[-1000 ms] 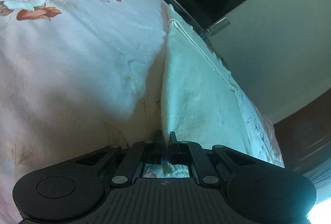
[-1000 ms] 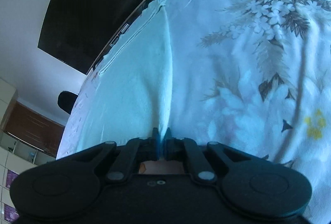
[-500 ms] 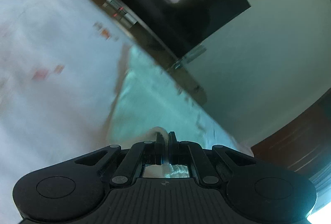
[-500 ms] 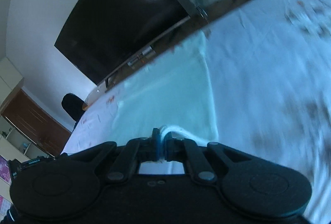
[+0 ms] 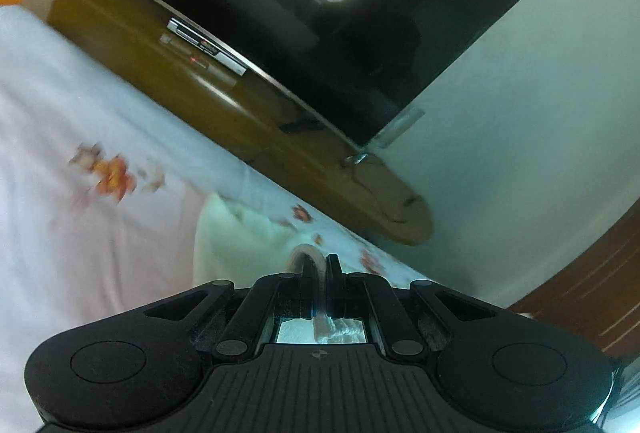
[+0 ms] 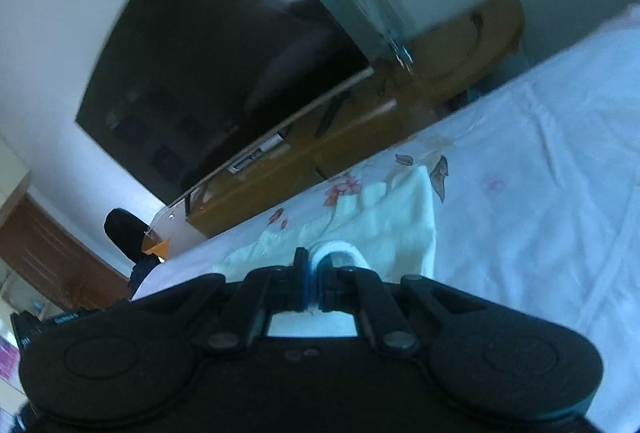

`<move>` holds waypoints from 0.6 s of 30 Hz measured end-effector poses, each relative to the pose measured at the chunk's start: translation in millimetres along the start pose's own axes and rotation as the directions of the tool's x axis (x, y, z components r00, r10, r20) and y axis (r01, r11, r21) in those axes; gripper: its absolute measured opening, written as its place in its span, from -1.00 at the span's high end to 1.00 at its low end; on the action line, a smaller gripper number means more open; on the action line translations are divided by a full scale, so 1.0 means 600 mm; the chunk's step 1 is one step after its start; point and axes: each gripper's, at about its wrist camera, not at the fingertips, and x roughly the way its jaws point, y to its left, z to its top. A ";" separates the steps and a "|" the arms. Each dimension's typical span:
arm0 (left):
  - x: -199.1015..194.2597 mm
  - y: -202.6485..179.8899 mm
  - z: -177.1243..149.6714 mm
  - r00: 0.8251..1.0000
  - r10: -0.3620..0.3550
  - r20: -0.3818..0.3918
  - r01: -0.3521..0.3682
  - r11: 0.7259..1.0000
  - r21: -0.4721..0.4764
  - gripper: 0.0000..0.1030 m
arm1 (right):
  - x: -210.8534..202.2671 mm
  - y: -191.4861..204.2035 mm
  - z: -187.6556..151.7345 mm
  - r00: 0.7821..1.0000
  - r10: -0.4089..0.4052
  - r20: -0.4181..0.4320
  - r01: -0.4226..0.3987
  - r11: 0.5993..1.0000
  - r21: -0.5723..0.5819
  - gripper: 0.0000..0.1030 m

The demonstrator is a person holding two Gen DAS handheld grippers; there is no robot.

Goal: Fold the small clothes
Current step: 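Carry the hem over toward the collar with both tools and lower it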

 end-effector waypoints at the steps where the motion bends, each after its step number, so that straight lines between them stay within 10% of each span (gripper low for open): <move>1: 0.028 0.005 0.009 1.000 0.020 -0.010 -0.020 1.000 0.010 0.92 | 0.038 -0.015 0.022 1.000 -0.005 -0.017 0.005 1.000 0.023 0.91; 6: 0.155 0.042 0.028 0.992 0.112 -0.061 -0.111 0.994 0.020 0.91 | 0.182 -0.086 0.068 0.995 -0.047 -0.087 0.056 0.993 0.100 0.90; 10: 0.134 0.057 0.041 0.986 0.148 0.078 -0.150 0.989 0.011 0.72 | 0.221 -0.120 0.081 0.995 -0.090 -0.031 0.091 0.994 0.052 0.44; 12: 0.132 0.051 0.040 0.984 0.166 0.069 -0.172 0.980 0.098 0.42 | 0.193 -0.126 0.083 0.993 -0.089 0.080 0.089 0.996 0.007 0.24; 18: 0.173 0.022 0.014 0.984 0.176 -0.019 -0.161 0.935 0.316 0.39 | 0.204 -0.124 0.073 0.999 -0.037 0.001 0.037 0.991 -0.129 0.37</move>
